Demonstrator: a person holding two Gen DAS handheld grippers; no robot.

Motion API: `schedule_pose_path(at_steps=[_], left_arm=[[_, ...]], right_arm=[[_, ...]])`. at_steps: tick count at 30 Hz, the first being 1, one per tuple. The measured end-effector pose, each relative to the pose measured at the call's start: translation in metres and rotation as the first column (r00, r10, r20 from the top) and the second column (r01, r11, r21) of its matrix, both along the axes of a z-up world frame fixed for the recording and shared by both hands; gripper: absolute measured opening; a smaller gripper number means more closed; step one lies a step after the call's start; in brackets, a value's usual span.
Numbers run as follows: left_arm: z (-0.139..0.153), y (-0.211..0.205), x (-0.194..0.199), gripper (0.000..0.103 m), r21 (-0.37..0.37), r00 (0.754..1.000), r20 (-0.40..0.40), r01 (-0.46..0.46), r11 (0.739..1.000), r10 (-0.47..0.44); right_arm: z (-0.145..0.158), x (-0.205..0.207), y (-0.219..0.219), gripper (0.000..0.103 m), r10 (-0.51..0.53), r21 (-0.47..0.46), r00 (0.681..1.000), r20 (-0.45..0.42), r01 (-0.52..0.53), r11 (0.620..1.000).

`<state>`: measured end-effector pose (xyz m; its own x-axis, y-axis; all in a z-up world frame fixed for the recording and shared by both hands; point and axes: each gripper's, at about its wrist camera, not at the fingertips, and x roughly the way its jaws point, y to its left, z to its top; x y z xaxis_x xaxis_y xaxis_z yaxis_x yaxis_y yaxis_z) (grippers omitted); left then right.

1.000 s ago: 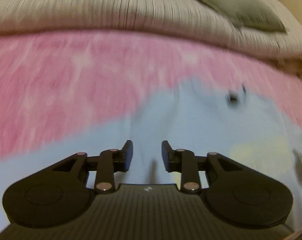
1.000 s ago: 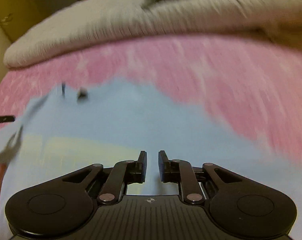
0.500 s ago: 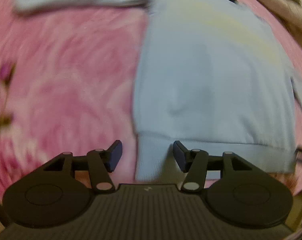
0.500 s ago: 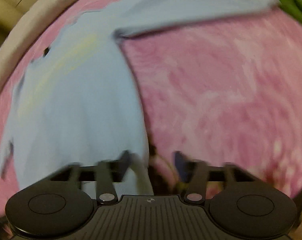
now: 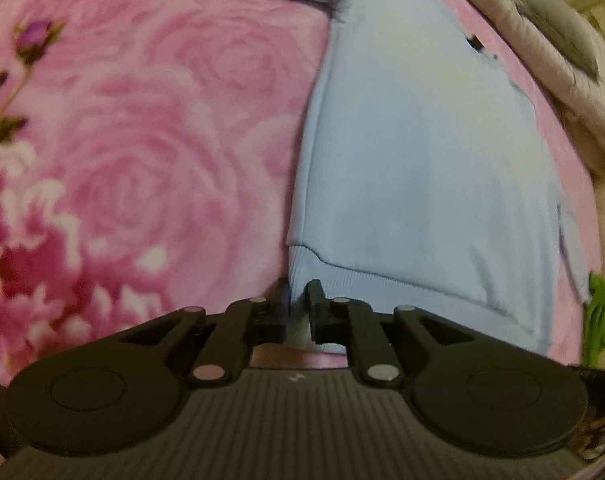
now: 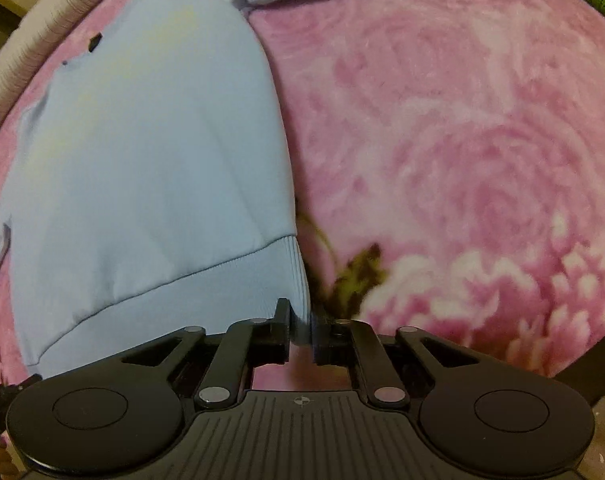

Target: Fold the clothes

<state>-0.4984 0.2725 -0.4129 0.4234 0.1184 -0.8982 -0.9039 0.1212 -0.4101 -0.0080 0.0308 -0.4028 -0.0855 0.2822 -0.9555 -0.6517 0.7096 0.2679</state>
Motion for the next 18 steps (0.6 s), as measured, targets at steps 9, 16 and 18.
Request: schedule_pose_path(at_steps=[9, 16, 18], left_arm=[[0.048, 0.102, -0.087, 0.030, 0.216, 0.975, 0.061, -0.223, 0.951, 0.215], [0.011, 0.188, -0.181, 0.036, 0.046, 0.704, 0.335, -0.676, 0.736, 0.626], [-0.006, 0.203, -0.189, 0.037, -0.024, 0.637, 0.366, -0.722, 0.691, 0.679]], right_arm=[[0.048, 0.005, 0.051, 0.035, -0.124, -0.040, 0.949, 0.291, 0.141, 0.989], [0.047, -0.015, 0.099, 0.036, -0.179, 0.010, 0.948, 0.265, 0.183, 0.983], [0.042, -0.022, 0.116, 0.036, -0.153, -0.005, 0.952, 0.265, 0.160, 0.987]])
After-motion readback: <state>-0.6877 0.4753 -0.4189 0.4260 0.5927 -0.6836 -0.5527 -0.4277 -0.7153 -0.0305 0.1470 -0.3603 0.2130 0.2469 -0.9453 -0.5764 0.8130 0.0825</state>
